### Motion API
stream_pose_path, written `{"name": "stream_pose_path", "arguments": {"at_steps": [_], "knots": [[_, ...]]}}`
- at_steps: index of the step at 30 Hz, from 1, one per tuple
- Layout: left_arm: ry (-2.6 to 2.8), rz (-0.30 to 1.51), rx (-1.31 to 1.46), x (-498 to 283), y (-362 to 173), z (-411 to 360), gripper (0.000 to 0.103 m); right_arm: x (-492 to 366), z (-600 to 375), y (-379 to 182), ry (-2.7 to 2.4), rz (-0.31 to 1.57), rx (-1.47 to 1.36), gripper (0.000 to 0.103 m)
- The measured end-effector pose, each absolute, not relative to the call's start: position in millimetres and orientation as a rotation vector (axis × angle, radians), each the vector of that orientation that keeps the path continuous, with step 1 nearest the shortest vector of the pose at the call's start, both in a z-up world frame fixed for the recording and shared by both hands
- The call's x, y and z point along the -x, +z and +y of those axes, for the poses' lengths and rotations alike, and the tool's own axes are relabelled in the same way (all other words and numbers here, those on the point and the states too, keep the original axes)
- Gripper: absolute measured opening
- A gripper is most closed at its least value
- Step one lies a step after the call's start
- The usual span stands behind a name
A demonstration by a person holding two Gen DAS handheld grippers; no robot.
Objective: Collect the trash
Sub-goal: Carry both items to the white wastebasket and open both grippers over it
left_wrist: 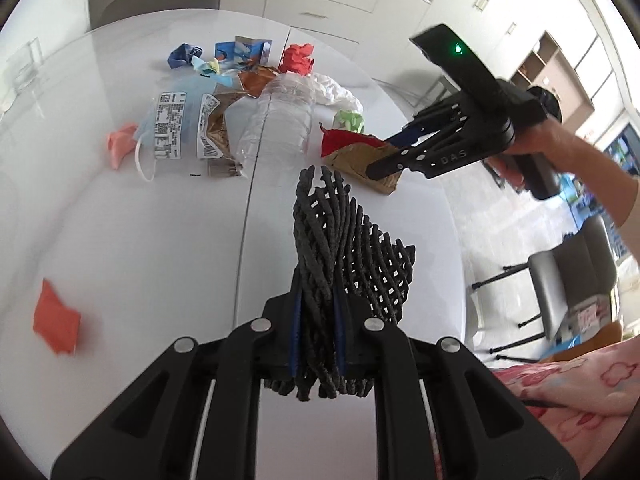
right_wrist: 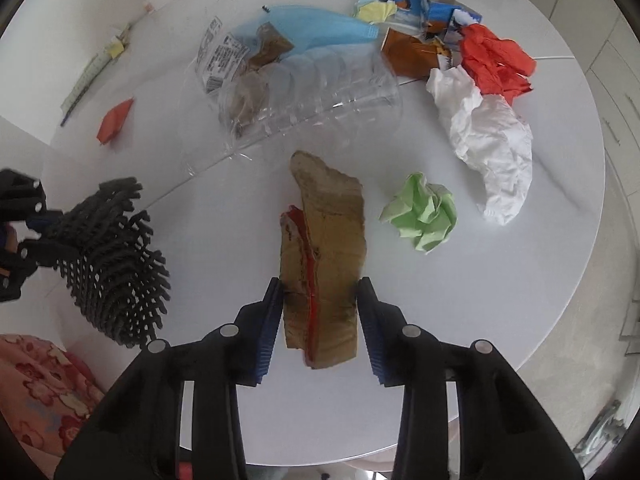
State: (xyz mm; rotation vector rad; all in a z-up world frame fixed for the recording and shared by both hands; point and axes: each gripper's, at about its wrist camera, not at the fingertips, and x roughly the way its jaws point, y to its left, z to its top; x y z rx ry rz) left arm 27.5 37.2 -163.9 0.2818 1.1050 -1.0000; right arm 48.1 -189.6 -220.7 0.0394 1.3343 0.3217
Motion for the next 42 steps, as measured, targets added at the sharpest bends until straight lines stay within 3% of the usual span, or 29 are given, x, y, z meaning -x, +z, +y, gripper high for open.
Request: {"name": "stream_pose_path", "arguments": {"at_steps": [8,16,22,23,26,28,42], "knots": [[-0.98,1.092,-0.234,8.4,-136.3,4.8,0.013,3.0,-228.9,-184.8,0.303,1.217,-0.191,0.031],[-1.097,1.139,-0.218,68.2,-133.4,-116.0,0.013,117.7,-333.9,-144.8,0.117,1.191,-0.256,0.031],[-1.066,1.19,-0.304,117.0,-158.6,-209.3,0.015,170.4,-396.2,-150.8,0.105,1.201,-0.263,0.031],[-1.051,1.202,-0.323,120.6,-162.7,-217.9,0.021,176.0,-403.5,-153.8,0.113,1.202,-0.264,0.031],[-0.966,1.23,-0.382,127.7,-176.2,-244.9,0.068,179.0,-409.1,-163.6,0.149,1.211,-0.271,0.032],[-0.915,1.229,-0.399,130.4,-179.0,-255.4,0.079,182.7,-415.1,-170.6,0.178,1.222,-0.276,0.032],[-0.647,1.18,-0.362,123.6,-134.7,-235.5,0.092,181.4,-385.4,-226.6,0.397,1.339,-0.212,0.039]]}}
